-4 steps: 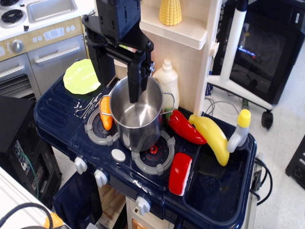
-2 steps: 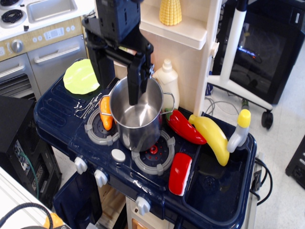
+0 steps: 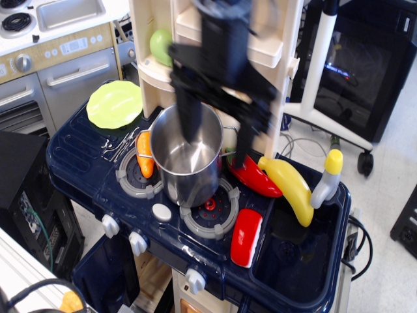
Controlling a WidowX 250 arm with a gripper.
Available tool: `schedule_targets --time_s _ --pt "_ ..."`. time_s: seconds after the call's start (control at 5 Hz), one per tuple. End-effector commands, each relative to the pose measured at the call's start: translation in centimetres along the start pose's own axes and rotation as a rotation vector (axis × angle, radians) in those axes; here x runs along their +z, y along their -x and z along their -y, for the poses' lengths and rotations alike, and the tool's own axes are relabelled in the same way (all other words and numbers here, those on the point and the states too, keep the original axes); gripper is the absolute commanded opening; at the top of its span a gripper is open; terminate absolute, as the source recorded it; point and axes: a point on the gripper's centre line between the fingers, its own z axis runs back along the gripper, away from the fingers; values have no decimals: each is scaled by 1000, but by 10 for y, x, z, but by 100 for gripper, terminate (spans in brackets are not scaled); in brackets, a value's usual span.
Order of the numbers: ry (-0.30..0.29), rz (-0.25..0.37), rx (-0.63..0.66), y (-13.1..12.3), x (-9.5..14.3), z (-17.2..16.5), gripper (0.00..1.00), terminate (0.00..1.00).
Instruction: Put sushi in pot or pan
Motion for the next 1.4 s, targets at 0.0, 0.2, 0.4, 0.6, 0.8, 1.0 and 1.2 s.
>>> schedule_targets --time_s 0.0,0.2,0.4,0.6,0.8,1.0,1.2 --pt "-51 38 -103 -6 -52 34 100 0" --pt "-53 58 -79 -12 -74 42 100 0" --pt "-78 53 -74 -12 -87 35 100 0" --pt "-59 65 -72 -12 -91 23 100 0" --pt "-6 110 -48 -13 -105 20 100 0" --pt "13 146 -21 -15 -119 23 100 0" --pt "17 149 24 -12 -115 30 0 0"
